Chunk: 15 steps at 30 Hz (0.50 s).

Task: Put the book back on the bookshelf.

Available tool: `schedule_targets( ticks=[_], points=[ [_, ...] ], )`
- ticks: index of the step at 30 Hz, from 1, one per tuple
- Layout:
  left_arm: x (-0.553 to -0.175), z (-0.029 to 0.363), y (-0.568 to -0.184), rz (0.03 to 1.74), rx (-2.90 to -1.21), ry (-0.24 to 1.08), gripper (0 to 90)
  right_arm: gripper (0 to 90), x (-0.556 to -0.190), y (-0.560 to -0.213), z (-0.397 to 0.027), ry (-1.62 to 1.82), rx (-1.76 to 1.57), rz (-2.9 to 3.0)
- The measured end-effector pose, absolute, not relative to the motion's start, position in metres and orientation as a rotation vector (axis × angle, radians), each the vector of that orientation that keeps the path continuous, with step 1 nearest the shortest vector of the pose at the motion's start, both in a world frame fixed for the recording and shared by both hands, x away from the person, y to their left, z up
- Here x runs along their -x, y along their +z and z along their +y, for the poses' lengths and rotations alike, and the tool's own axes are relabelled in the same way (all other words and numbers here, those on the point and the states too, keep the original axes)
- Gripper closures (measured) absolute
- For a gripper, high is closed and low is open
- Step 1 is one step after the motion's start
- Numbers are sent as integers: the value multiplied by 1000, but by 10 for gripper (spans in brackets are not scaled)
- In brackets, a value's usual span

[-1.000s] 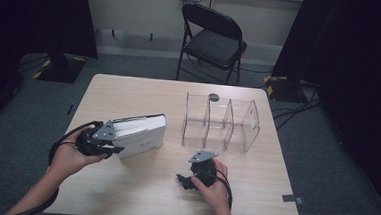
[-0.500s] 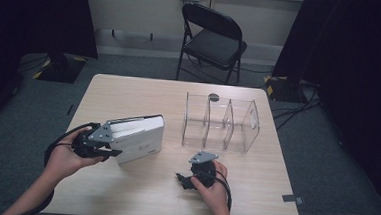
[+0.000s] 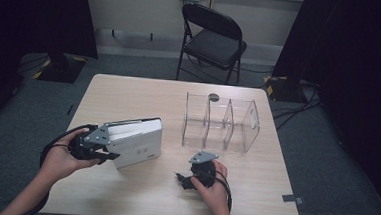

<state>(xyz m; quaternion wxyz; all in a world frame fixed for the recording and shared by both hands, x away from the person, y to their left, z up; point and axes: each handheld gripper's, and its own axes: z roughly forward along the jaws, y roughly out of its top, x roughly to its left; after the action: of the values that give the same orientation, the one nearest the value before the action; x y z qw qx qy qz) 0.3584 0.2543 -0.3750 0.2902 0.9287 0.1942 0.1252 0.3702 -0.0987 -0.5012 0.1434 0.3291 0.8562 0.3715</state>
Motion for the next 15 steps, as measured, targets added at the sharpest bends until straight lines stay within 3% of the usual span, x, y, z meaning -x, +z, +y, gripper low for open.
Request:
schedule_targets(
  ticks=[15],
  points=[
    [-367, 256, -371, 567, -2505, 273, 739, 131, -371, -501, -98, 1074, -945, 2468]
  ],
)
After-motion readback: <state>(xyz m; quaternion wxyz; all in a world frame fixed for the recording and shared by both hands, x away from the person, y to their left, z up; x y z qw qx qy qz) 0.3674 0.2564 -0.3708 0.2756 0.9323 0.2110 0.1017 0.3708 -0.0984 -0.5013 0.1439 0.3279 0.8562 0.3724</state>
